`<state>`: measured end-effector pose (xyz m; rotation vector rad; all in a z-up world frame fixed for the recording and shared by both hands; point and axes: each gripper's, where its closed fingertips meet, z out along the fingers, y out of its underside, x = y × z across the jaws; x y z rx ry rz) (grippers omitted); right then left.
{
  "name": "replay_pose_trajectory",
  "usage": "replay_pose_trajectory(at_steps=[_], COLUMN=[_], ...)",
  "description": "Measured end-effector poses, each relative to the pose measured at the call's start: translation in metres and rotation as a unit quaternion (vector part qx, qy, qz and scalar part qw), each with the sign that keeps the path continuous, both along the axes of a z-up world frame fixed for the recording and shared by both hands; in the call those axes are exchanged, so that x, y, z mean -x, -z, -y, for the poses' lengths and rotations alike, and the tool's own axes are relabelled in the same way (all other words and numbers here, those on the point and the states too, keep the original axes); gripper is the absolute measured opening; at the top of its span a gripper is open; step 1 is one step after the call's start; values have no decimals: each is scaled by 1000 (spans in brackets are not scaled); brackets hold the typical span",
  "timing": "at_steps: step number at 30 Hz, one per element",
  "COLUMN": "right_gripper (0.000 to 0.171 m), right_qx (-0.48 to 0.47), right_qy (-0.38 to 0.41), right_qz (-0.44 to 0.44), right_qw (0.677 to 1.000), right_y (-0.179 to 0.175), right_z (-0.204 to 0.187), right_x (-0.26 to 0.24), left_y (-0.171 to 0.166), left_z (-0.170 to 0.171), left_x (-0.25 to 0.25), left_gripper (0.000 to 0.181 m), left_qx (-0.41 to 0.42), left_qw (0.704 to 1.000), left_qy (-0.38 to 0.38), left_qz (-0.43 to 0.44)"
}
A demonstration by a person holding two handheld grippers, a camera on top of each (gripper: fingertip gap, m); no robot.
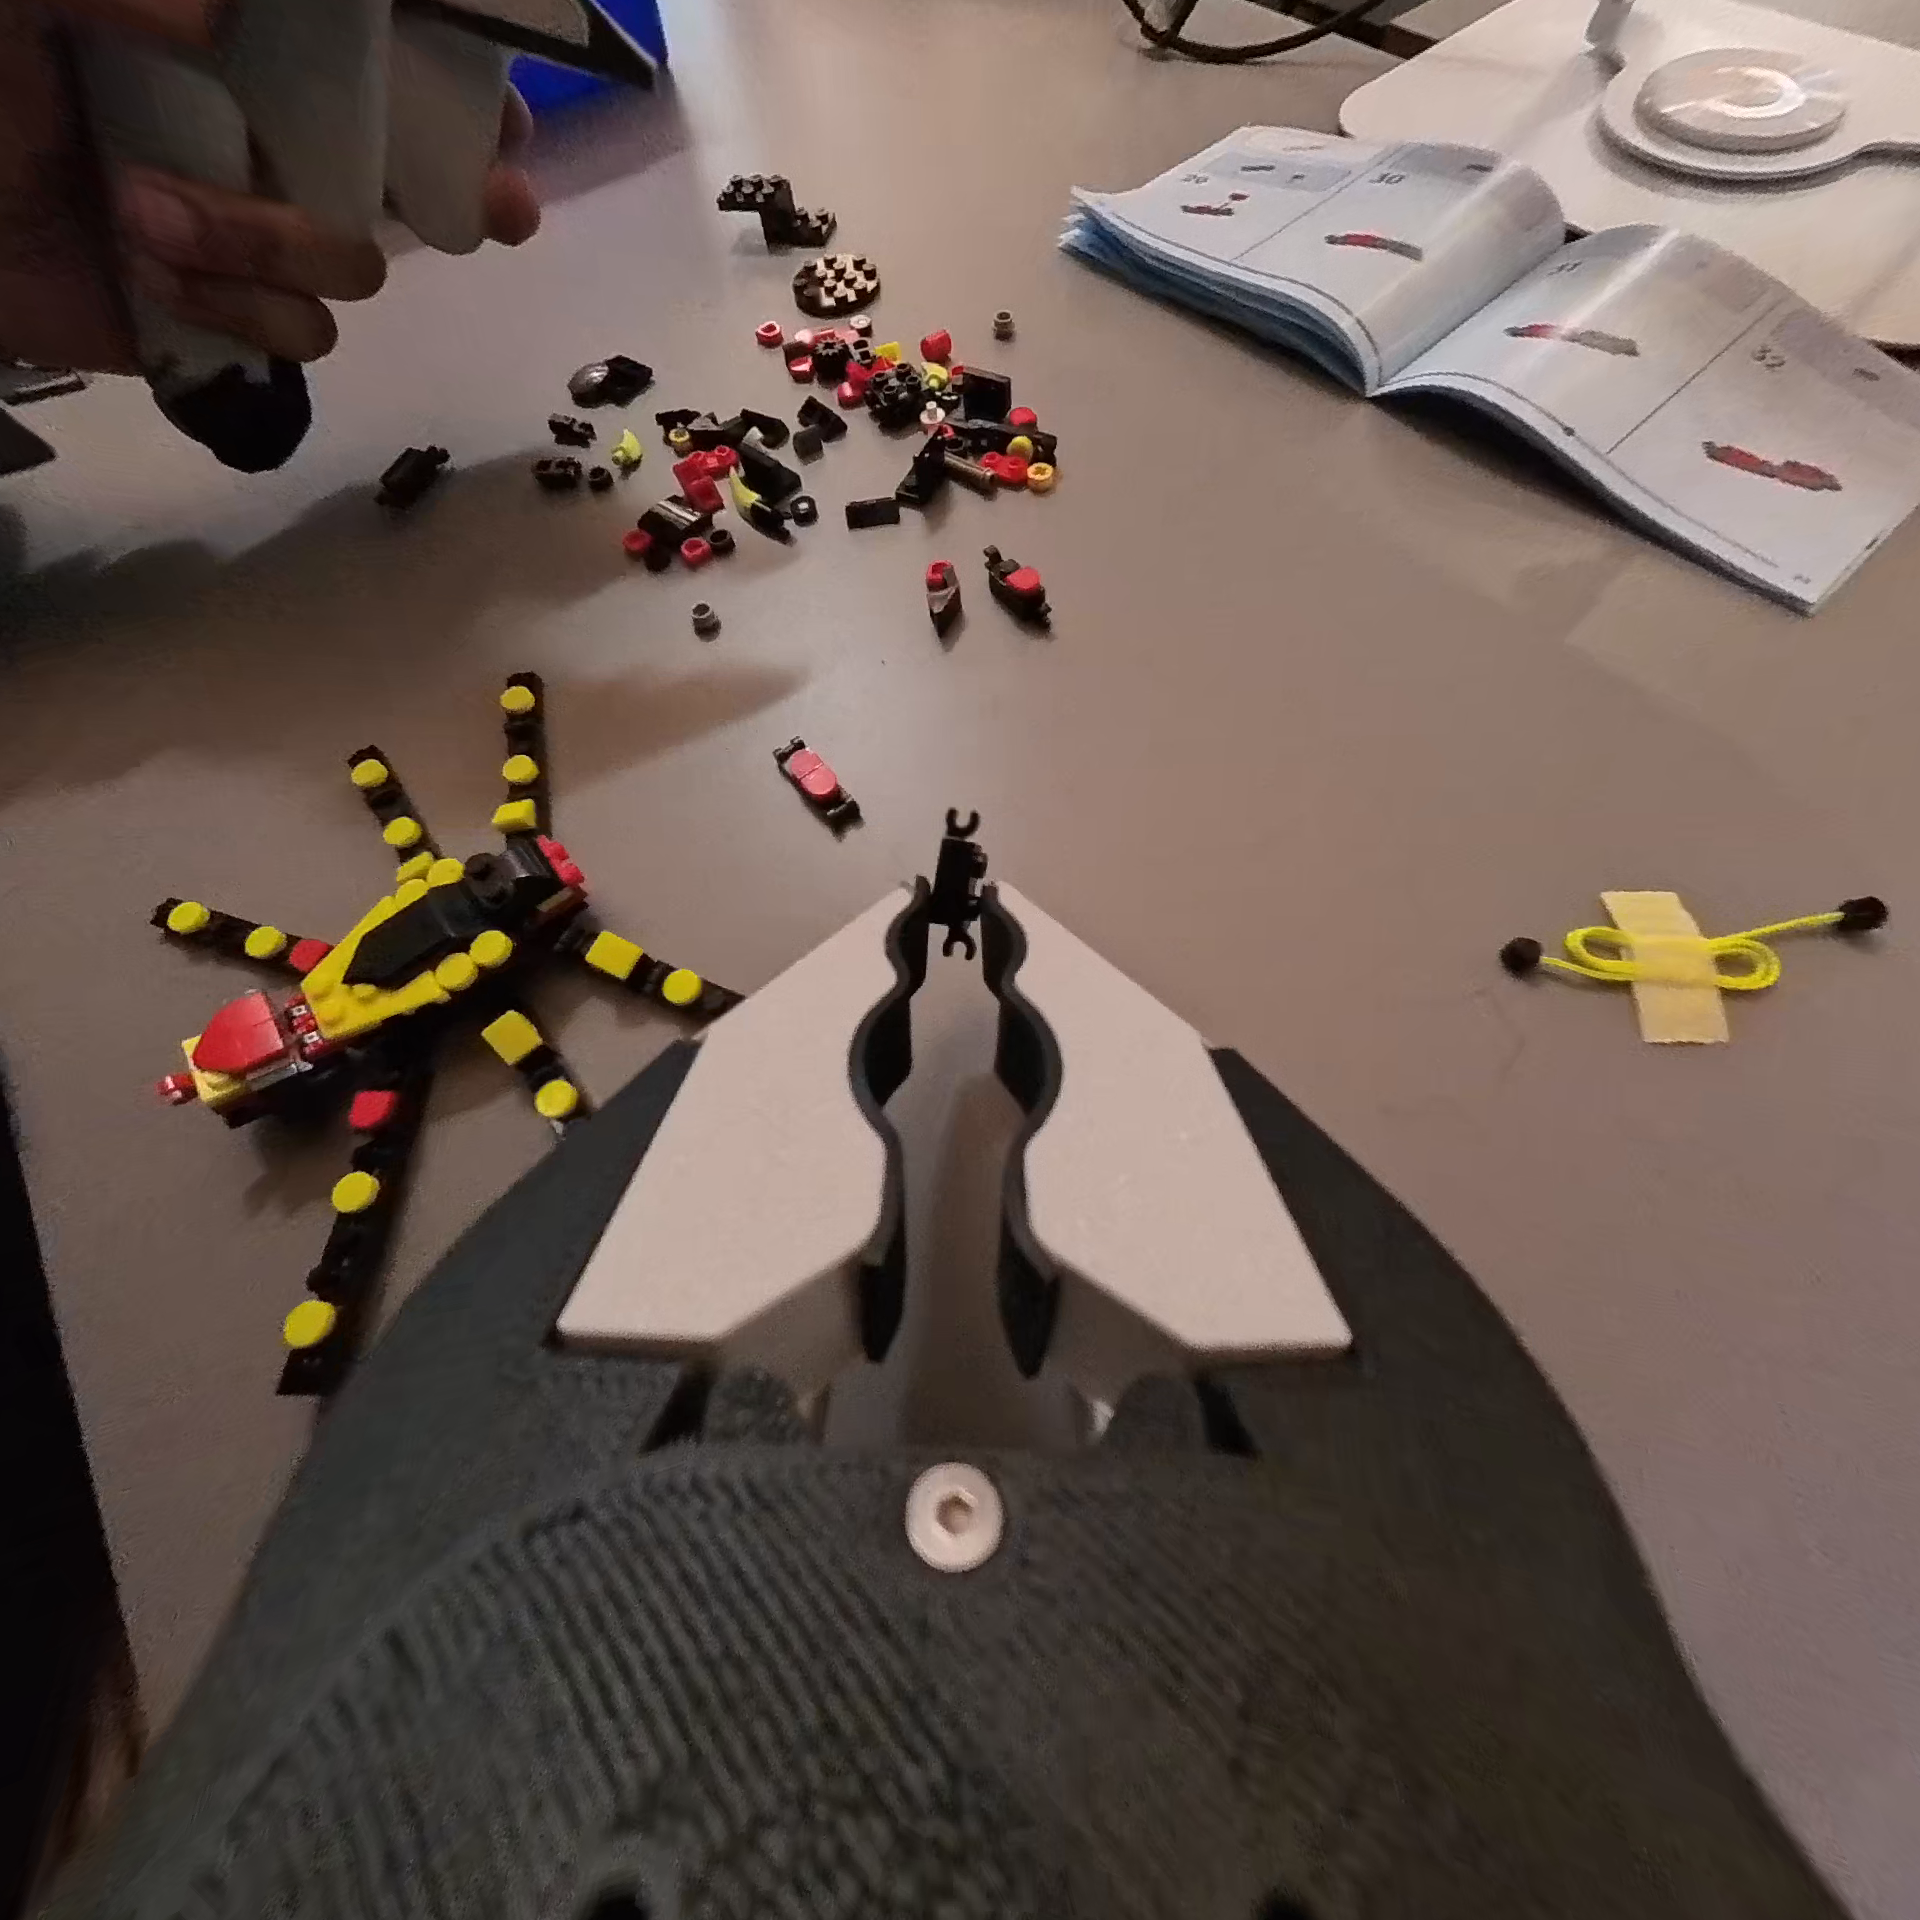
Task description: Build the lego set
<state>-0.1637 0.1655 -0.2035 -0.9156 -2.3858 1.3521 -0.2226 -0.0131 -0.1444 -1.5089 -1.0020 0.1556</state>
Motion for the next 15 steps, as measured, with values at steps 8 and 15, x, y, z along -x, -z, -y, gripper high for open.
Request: replay_pose_trajectory(at_steps=[8,15], right_gripper=[8,8], right_qx=[23,33], right_qy=[11,19], right_qz=[52,54], right_qw=[998,998], right_y=[10,8], right_z=[0,-2], right_x=[3,5], left_y=[9,11], left_z=[1,-7], left_x=[1,-5], left_gripper=[32,14], left_qx=[16,8], left_qw=[1000,999], left_qy=[7,31], left_qz=[6,23])
